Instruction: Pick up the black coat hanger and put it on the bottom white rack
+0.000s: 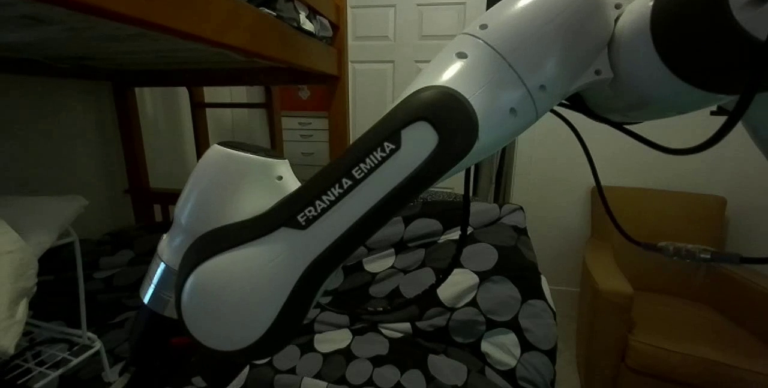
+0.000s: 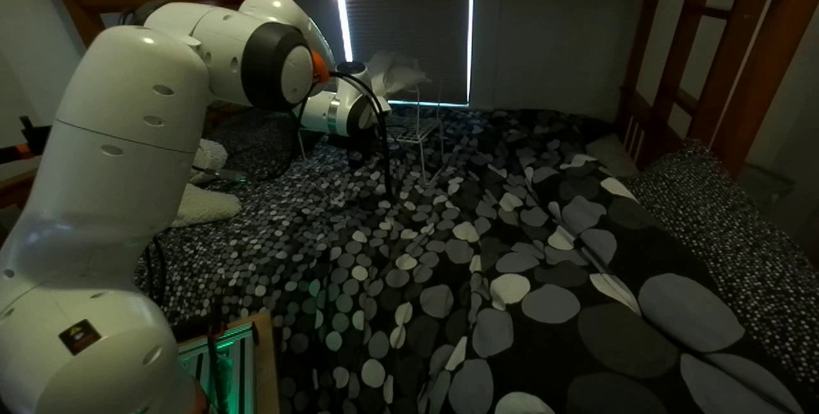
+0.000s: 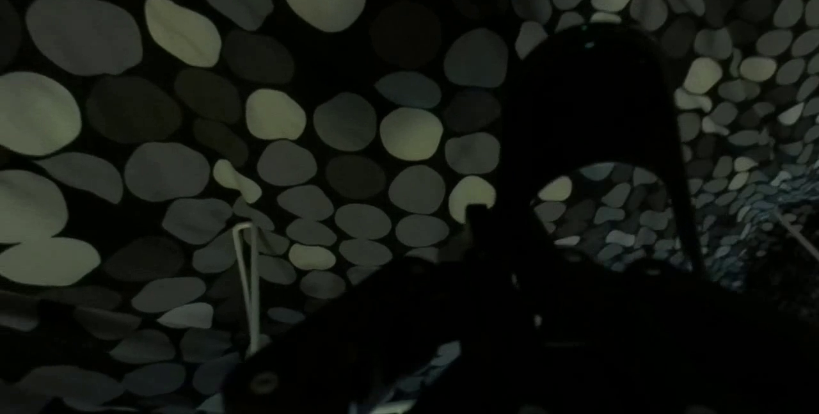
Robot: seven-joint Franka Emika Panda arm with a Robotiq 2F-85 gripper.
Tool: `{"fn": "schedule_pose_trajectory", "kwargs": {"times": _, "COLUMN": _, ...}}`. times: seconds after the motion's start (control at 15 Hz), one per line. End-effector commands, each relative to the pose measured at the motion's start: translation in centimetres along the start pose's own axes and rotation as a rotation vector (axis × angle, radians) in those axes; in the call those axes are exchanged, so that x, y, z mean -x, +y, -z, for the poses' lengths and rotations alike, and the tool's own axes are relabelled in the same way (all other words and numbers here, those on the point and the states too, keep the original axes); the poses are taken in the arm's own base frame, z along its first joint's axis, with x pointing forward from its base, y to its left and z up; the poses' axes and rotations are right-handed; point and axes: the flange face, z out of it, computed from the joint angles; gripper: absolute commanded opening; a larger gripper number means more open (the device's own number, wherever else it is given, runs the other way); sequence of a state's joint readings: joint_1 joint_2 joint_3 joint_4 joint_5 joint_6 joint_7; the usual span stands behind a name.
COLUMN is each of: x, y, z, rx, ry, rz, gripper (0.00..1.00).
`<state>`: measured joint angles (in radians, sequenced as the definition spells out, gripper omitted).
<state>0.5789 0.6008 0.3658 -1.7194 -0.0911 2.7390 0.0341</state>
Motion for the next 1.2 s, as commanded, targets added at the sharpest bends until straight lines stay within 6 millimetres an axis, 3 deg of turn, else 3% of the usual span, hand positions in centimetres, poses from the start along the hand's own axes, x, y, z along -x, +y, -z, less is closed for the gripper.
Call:
{"fn": "schedule_pose_trajectory", "kwargs": {"times": 0.0, "x": -3.1, "y": -2.2, "z": -0.4, "rx": 0.053, "ry": 0.017, "rz": -0.187, "gripper": 0.03}}
{"fn": "schedule_pose_trajectory", "kwargs": {"times": 0.33, "x": -7.1, "y": -6.1, "z": -0.8, "rx": 0.114, "ry": -0.007, "rz": -0.304, "gripper": 0.03}}
{"fn": "schedule_pose_trajectory", "kwargs": {"times": 0.53, "x": -8.7, "y": -6.4, "z": -1.1, "rx": 0.157, "ry": -0.039, "rz": -0.377, "gripper": 0.03}}
{"fn": "schedule_pose_trajectory", "kwargs": {"times": 0.6, "x": -9.0, "y": -6.7, "z": -1.5, "rx": 0.163, "ry": -0.047, "rz": -0.357, "gripper": 0.03}}
{"fn": "schedule_pose_trajectory", "kwargs": {"times": 0.67, "x": -7.9, "y": -6.5, "z": -0.3, "rx": 0.134, "ry": -0.042, "rz": -0.341, "gripper": 0.03}}
{"fn": "schedule_pose_trajectory", "kwargs": {"times": 0.73, "x": -8.2, "y": -6.5, "z": -0.4, "rx": 0.135, "ry": -0.040, "rz": -0.342, "gripper": 0.12}}
{"fn": "schedule_pose_trajectory", "kwargs": {"times": 0.87, "x": -8.2, "y": -6.4, "z": -0.5, "rx": 0.135, "ry": -0.041, "rz": -0.342, "gripper": 0.12}}
{"fn": "schedule_pose_trajectory", "kwargs": {"times": 0.93, "x": -8.2, "y": -6.4, "z": -0.4, "rx": 0.135, "ry": -0.040, "rz": -0.342, "gripper": 0.03}}
{"fn": "schedule_pose_trajectory", "kwargs": {"times": 1.13, "x": -8.6, "y": -7.0, "z": -1.1, "rx": 0.172, "ry": -0.047, "rz": -0.416, "gripper": 0.03}}
